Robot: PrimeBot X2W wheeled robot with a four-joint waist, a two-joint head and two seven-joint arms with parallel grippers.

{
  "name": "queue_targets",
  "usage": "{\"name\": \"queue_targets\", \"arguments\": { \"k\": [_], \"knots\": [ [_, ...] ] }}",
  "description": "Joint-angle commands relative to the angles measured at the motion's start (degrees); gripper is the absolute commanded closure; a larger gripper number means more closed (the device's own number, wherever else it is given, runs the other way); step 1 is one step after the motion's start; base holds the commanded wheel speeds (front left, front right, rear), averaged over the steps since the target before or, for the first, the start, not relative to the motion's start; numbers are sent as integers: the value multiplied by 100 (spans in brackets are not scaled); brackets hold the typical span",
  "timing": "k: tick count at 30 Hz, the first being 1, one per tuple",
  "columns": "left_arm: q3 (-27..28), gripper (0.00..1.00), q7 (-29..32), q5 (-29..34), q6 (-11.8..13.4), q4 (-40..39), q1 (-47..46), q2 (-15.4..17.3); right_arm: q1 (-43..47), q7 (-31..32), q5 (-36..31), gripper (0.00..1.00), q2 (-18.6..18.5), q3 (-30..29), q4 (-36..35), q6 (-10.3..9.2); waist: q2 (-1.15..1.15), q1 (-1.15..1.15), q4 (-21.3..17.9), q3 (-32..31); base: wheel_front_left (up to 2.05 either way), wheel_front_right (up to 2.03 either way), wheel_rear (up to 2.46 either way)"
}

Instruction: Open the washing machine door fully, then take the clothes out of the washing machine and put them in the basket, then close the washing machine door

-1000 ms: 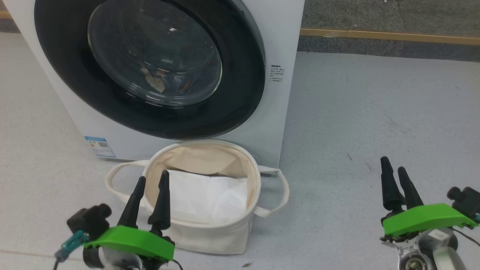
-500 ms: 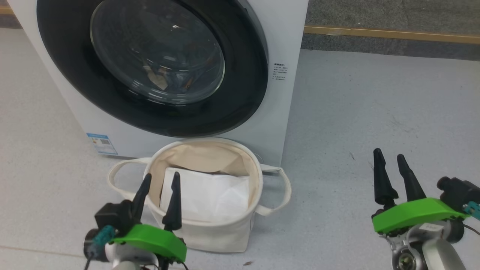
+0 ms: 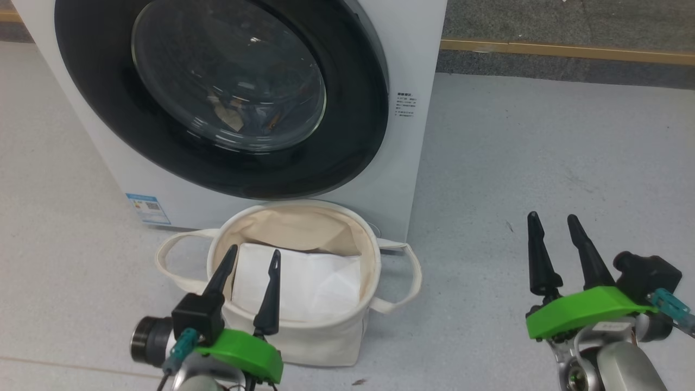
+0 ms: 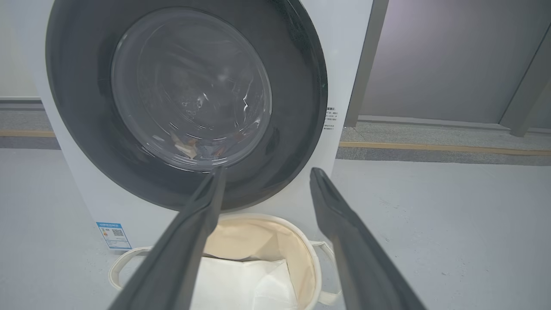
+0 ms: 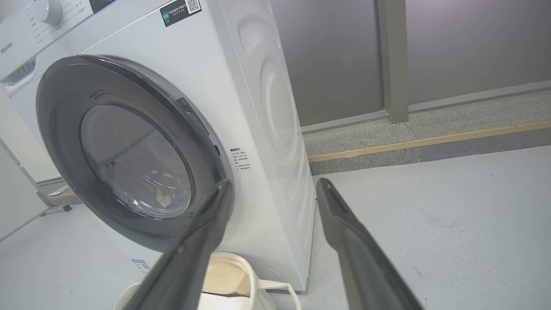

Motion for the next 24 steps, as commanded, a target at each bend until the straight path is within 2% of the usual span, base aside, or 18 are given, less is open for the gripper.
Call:
{"name": "queue_targets", "arguments": {
  "k": [1,8,15,24],
  "knots": [
    [89,0,-104,215,70,-166,-349,125,-348,-52,-191,0,-54,137,-196,1,0,0,1,0,0,0,0],
    [-38,0,-221,325,82,-148,-387,24,-348,133,-208,0,55,120,-99,1,0,0,9,1,0,0,0],
    [201,0,-338,216,165,-344,-252,-193,-379,193,-208,0,113,180,-76,1,0,0,16,3,0,0,0],
    [232,0,-489,643,331,-76,-210,-263,-407,302,-69,0,189,-22,62,1,0,0,22,-18,0,0,0]
  ]
}}
